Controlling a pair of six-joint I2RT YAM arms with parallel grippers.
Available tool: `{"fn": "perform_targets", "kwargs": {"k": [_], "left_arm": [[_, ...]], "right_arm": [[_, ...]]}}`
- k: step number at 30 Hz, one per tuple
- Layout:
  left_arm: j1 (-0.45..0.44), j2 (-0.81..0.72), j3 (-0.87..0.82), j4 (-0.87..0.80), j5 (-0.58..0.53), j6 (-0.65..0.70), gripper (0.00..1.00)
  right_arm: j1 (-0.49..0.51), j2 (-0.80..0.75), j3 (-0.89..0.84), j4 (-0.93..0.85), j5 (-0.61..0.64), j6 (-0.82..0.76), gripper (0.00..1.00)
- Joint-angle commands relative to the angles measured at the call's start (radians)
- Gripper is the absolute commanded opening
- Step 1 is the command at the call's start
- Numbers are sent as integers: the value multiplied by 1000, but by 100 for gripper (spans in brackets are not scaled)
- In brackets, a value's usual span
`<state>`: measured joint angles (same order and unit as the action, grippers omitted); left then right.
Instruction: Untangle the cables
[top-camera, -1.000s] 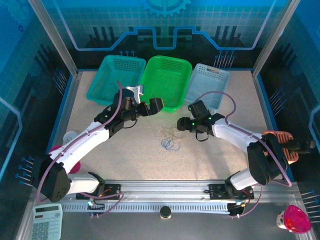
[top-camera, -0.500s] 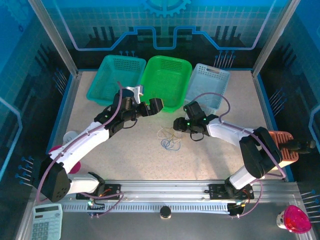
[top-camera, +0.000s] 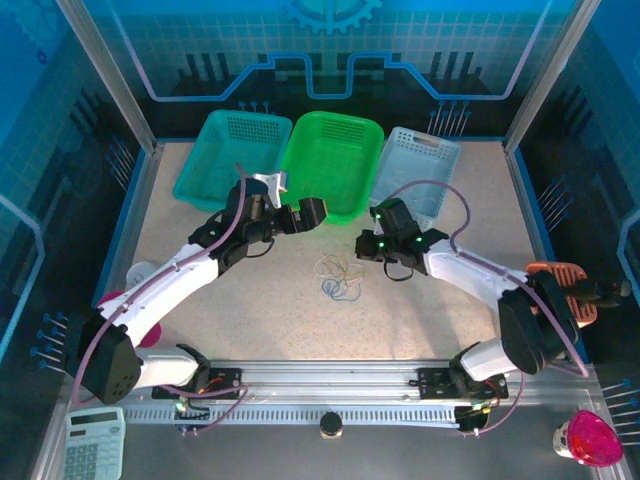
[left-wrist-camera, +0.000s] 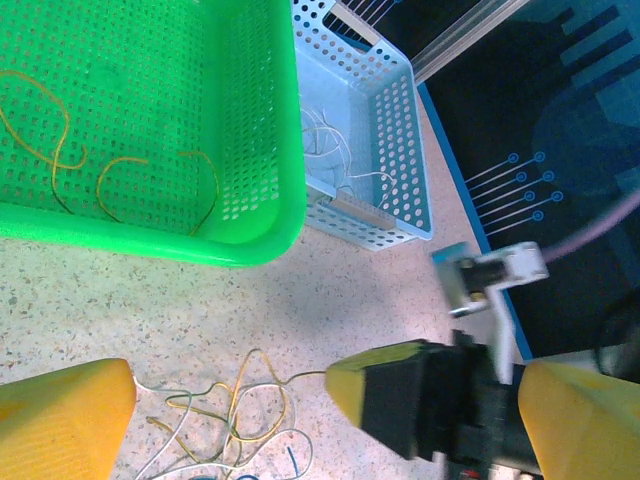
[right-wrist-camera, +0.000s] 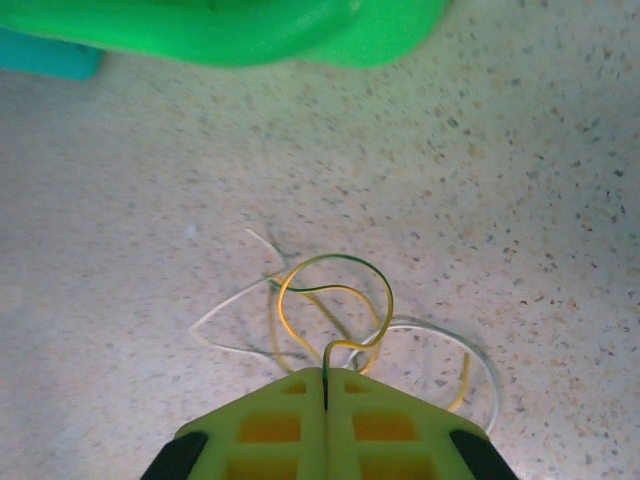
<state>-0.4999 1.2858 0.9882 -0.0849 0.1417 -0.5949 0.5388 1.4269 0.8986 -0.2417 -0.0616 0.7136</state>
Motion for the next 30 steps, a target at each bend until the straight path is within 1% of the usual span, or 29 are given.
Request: {"fn": "perform_targets", "kwargs": {"k": [1,8,13,16,19,22,26,30], "left_arm": [[5,-22,-23,-1,-8,30,99],[4,-13,-42,66,56,35,99],[4,10,-49,101,86,19,99],[4,20,-60,121,86,9,99],[5,23,-73,126,60,6,99],[5,16,-93,129,32,7,99],[5,-2,-116,126,-5,4,99],[7,-18,-133,125,-34,1,99]], "right_arm": [[13,-85,48,-67,-12,-36,0],[13,-188,155,-145,-15,-69,0],[7,-170,256,-156,-25,-89,0],[-6,-111,328,-152,-19,-100,0],[-27,-28,407,-135,-10,-102,0],[-48,85,500,-133,21,-118,0],[-74,245,591,-98,22,-118,0],[-77,397,687,-128,53,-120,0]]}}
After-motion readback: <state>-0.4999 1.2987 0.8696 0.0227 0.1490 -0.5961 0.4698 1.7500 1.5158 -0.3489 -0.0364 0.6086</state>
